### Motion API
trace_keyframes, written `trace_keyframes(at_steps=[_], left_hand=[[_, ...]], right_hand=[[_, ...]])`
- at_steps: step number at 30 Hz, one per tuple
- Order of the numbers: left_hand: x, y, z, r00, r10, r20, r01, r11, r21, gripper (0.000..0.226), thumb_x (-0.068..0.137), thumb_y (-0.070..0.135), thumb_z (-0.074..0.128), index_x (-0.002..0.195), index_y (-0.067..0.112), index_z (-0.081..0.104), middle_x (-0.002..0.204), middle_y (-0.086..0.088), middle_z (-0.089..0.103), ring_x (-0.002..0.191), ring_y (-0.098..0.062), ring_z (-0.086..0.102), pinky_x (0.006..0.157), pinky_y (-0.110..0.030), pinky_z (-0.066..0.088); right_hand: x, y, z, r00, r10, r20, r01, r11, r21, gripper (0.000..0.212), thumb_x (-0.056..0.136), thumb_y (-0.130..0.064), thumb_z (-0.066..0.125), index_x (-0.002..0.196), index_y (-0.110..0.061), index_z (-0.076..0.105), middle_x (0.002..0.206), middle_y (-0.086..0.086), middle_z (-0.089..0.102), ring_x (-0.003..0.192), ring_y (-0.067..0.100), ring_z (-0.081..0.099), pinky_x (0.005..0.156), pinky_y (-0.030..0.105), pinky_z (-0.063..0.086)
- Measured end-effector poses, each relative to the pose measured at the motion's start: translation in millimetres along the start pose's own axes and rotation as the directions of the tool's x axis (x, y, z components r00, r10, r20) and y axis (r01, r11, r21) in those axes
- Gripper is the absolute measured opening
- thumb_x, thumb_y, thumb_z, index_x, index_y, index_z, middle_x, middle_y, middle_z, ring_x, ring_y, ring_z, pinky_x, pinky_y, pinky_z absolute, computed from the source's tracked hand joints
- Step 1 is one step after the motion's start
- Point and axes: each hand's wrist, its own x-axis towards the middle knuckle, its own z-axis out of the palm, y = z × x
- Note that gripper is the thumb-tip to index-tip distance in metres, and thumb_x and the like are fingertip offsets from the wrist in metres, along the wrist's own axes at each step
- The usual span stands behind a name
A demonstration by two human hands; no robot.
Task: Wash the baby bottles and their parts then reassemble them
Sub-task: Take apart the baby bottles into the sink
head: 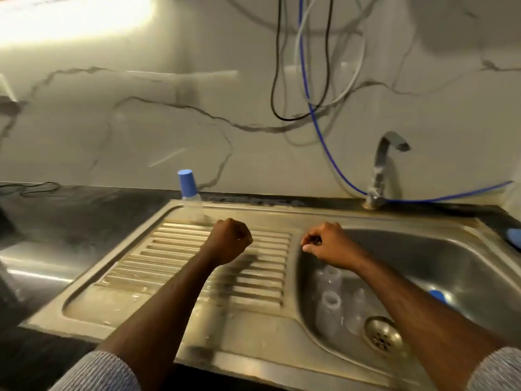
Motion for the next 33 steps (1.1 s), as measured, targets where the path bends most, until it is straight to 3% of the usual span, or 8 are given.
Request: trace_keyframes(at_steps=[8, 12, 16, 20, 23, 26, 28, 33], left_hand=[[-0.1, -109.2, -75.2, 0.923, -0.313, -0.223, 0.274, 0.943, -0.189, 0.004, 0.083, 0.014, 0.078, 0.080, 0.014, 0.080, 0.073, 0.006, 0.073, 0.075, -0.011, 0.070, 0.073, -0.028, 0.054], [17.1, -136.0, -95.6, 0.913, -0.320, -0.253, 0.279, 0.943, -0.183, 0.005, 0.083, 0.013, 0.078, 0.086, 0.010, 0.081, 0.079, 0.000, 0.076, 0.078, -0.013, 0.071, 0.081, -0.032, 0.059], [24.2, -154.2, -106.2, 0.913, -0.316, -0.259, 0.277, 0.945, -0.175, 0.008, 0.084, 0.014, 0.079, 0.089, 0.009, 0.081, 0.082, -0.003, 0.077, 0.080, -0.014, 0.072, 0.083, -0.035, 0.059], [17.8, -165.1, -103.1, 0.901, -0.358, -0.245, 0.305, 0.924, -0.229, 0.006, 0.084, 0.013, 0.080, 0.089, 0.009, 0.080, 0.085, -0.004, 0.077, 0.083, -0.016, 0.072, 0.087, -0.039, 0.060], [13.1, -166.8, -98.3, 0.899, -0.369, -0.238, 0.307, 0.915, -0.261, 0.006, 0.086, 0.011, 0.078, 0.091, 0.009, 0.080, 0.086, -0.003, 0.076, 0.084, -0.014, 0.072, 0.089, -0.041, 0.060], [8.6, -160.3, -93.4, 0.907, -0.358, -0.223, 0.293, 0.915, -0.278, 0.012, 0.083, 0.014, 0.082, 0.095, 0.011, 0.078, 0.088, -0.001, 0.076, 0.085, -0.013, 0.071, 0.087, -0.038, 0.060], [5.4, -152.0, -90.0, 0.918, -0.339, -0.207, 0.275, 0.919, -0.284, 0.032, 0.077, 0.022, 0.088, 0.105, 0.015, 0.075, 0.097, 0.002, 0.074, 0.090, -0.016, 0.069, 0.082, -0.033, 0.058], [4.5, -115.5, -71.1, 0.945, -0.231, -0.233, 0.177, 0.957, -0.231, 0.083, 0.065, 0.037, 0.094, 0.138, 0.020, 0.057, 0.131, 0.005, 0.059, 0.118, -0.016, 0.056, 0.099, -0.037, 0.049]], right_hand=[[97.4, -125.3, 68.6, 0.978, -0.196, 0.074, 0.198, 0.980, -0.021, 0.037, 0.088, -0.030, 0.074, 0.124, -0.028, 0.065, 0.118, -0.006, 0.061, 0.094, 0.007, 0.057, 0.084, 0.025, 0.045], [148.6, -172.2, 91.2, 0.971, -0.224, 0.081, 0.231, 0.969, -0.087, 0.057, 0.092, -0.026, 0.067, 0.145, -0.027, 0.046, 0.149, -0.001, 0.045, 0.132, 0.020, 0.049, 0.110, 0.039, 0.042], [193.8, -209.9, 97.6, 0.973, -0.231, 0.022, 0.232, 0.969, -0.080, 0.070, 0.095, -0.020, 0.061, 0.156, -0.021, 0.027, 0.161, 0.001, 0.025, 0.144, 0.024, 0.036, 0.117, 0.042, 0.034], [221.9, -235.4, 104.2, 0.974, -0.203, 0.098, 0.218, 0.957, -0.191, 0.082, 0.099, -0.024, 0.057, 0.162, -0.021, 0.004, 0.169, -0.005, -0.006, 0.153, 0.024, 0.016, 0.122, 0.047, 0.024], [230.2, -243.4, 106.5, 0.974, -0.182, 0.137, 0.214, 0.938, -0.274, 0.083, 0.098, -0.026, 0.059, 0.162, -0.021, 0.005, 0.169, -0.004, 0.002, 0.152, 0.024, 0.021, 0.120, 0.049, 0.027], [225.5, -241.3, 107.6, 0.982, -0.184, 0.048, 0.190, 0.957, -0.220, 0.064, 0.093, -0.022, 0.068, 0.148, -0.023, 0.035, 0.154, 0.003, 0.034, 0.134, 0.029, 0.046, 0.107, 0.047, 0.044], [216.1, -233.1, 105.1, 0.983, -0.178, -0.046, 0.172, 0.979, -0.112, 0.043, 0.091, -0.020, 0.070, 0.126, -0.024, 0.045, 0.134, 0.006, 0.045, 0.110, 0.028, 0.056, 0.090, 0.042, 0.049], [169.2, -177.3, 78.6, 0.986, -0.087, -0.139, 0.114, 0.973, 0.202, 0.039, 0.085, -0.026, 0.075, 0.109, -0.026, 0.046, 0.113, 0.004, 0.055, 0.085, 0.016, 0.056, 0.066, 0.028, 0.047]])
